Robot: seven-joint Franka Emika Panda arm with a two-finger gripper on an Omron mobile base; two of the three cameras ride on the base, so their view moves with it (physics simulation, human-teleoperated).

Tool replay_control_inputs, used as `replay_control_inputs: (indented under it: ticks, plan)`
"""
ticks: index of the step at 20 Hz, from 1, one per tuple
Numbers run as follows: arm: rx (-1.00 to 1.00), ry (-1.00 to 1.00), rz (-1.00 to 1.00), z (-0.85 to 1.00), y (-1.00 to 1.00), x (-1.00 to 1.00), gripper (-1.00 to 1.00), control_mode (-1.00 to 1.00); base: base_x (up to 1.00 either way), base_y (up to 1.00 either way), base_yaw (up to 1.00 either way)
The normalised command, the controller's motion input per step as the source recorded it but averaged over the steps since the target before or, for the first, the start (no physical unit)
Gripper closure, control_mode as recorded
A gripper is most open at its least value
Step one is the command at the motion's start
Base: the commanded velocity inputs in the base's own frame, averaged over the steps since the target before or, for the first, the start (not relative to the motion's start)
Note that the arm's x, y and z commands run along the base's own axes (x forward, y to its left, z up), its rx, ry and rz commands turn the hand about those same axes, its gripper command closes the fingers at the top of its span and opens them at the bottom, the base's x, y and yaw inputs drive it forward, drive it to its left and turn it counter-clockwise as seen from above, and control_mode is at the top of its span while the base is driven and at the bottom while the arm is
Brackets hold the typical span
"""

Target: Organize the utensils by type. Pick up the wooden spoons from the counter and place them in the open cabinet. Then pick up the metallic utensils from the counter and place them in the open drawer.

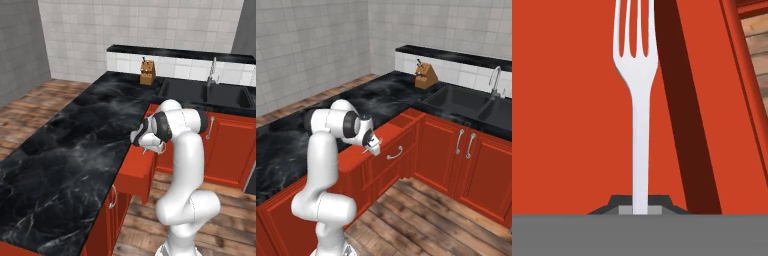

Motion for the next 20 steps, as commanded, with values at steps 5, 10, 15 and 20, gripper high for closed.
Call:
replay_control_inputs:
  ticks: [5, 10, 15, 20]
  plan:
    - [0.0, 0.06, 0.0, -0.59, -0.53, -0.15, 1.0, -1.0, 0.0, 0.0, 0.0]
    - [-0.01, 0.07, 0.0, -0.59, -0.54, -0.19, 1.0, -1.0, 0.0, 0.0, 0.0]
    - [-0.06, 0.03, 0.0, -0.54, -0.51, -0.3, 1.0, -1.0, 0.0, 0.0, 0.0]
    - [-0.06, 0.0, 0.0, -0.53, -0.55, -0.39, 1.0, -1.0, 0.0, 0.0, 0.0]
